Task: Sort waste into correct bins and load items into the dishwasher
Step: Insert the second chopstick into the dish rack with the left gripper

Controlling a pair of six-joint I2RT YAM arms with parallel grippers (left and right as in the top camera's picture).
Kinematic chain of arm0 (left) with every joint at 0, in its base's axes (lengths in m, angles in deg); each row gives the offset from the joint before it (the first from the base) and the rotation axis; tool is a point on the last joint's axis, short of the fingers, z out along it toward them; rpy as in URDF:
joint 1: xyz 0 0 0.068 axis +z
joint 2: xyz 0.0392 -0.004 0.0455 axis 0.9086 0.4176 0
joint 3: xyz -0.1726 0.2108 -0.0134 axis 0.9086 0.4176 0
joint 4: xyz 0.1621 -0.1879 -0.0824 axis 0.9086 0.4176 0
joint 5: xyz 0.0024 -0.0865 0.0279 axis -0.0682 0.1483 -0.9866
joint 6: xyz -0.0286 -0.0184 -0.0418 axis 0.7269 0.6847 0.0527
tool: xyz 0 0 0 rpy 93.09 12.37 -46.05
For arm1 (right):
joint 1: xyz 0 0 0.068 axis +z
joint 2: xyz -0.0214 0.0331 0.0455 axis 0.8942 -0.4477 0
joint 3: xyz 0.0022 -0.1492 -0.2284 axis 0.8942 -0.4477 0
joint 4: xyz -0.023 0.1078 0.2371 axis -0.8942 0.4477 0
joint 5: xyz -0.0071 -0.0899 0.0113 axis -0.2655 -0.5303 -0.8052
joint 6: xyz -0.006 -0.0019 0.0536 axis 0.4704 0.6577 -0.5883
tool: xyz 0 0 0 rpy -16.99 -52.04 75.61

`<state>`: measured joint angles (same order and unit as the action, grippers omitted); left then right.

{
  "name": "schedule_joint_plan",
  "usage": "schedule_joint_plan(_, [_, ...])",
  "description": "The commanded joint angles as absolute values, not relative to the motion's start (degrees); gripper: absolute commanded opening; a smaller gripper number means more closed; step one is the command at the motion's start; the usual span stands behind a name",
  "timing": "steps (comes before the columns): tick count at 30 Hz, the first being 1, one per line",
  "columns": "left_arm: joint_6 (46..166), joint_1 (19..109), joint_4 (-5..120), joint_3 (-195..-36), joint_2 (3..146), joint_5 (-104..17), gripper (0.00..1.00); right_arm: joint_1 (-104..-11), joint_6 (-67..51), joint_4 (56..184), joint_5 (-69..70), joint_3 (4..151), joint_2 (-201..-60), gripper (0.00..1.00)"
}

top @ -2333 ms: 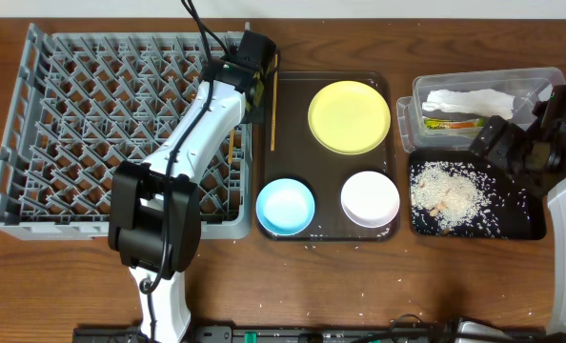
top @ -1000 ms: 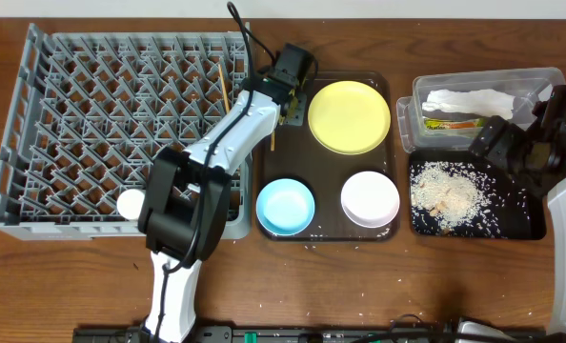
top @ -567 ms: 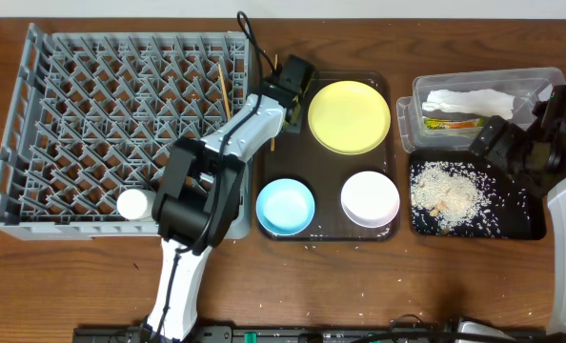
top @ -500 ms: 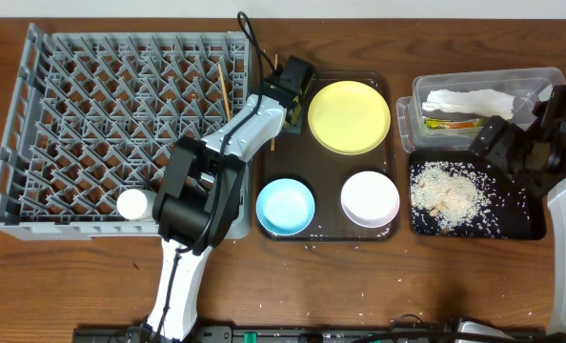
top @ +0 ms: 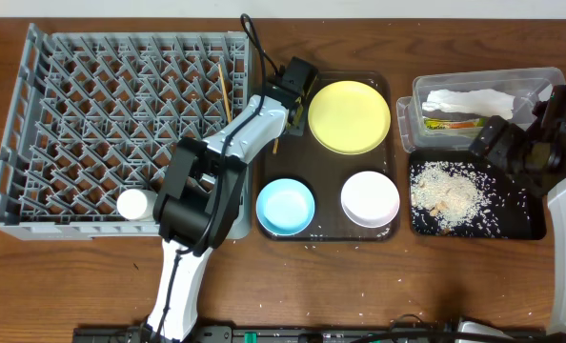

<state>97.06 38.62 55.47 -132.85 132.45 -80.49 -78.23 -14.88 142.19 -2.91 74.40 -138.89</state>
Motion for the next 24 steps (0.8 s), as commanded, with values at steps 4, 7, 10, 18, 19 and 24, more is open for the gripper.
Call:
schedule_joint_plan(4, [100.8, 38.57, 63.06, -133.33, 117.45, -79.3, 0.08, -78.76, -15.58, 142.23, -2.69, 74.91, -138.52, 0.99])
schedule_joint_plan(7, [102.37, 39.71, 69.37, -133.33, 111.38, -80.42, 0.08, -78.76, -15.58, 142.23, -2.69, 74.91, -138.52, 0.99])
schedule_joint_plan(10, [104.91, 41.85, 74.16, -133.33, 109.67, -85.32, 0.08, -78.76, -15.58, 142.23, -2.69, 74.91, -138.52, 0.99])
schedule_joint_plan(18, [104.8, 46.97, 73.48, -130.22, 112.08, -85.58, 0.08, -78.76, -15.58, 142.23, -2.69, 74.91, -138.52, 0.99])
schedule_joint_plan(19, [104.8, 47.05, 73.48, -130.16, 112.34, -85.58, 0.08, -78.76, -15.58, 142.23, -2.69, 74.91, -138.52, 0.99])
schedule_joint_plan(24, [104.21, 47.32, 72.37, -130.09, 112.86, -85.82, 0.13, -78.76, -15.58, 142.23, -2.69, 74.91, -138.52, 0.99])
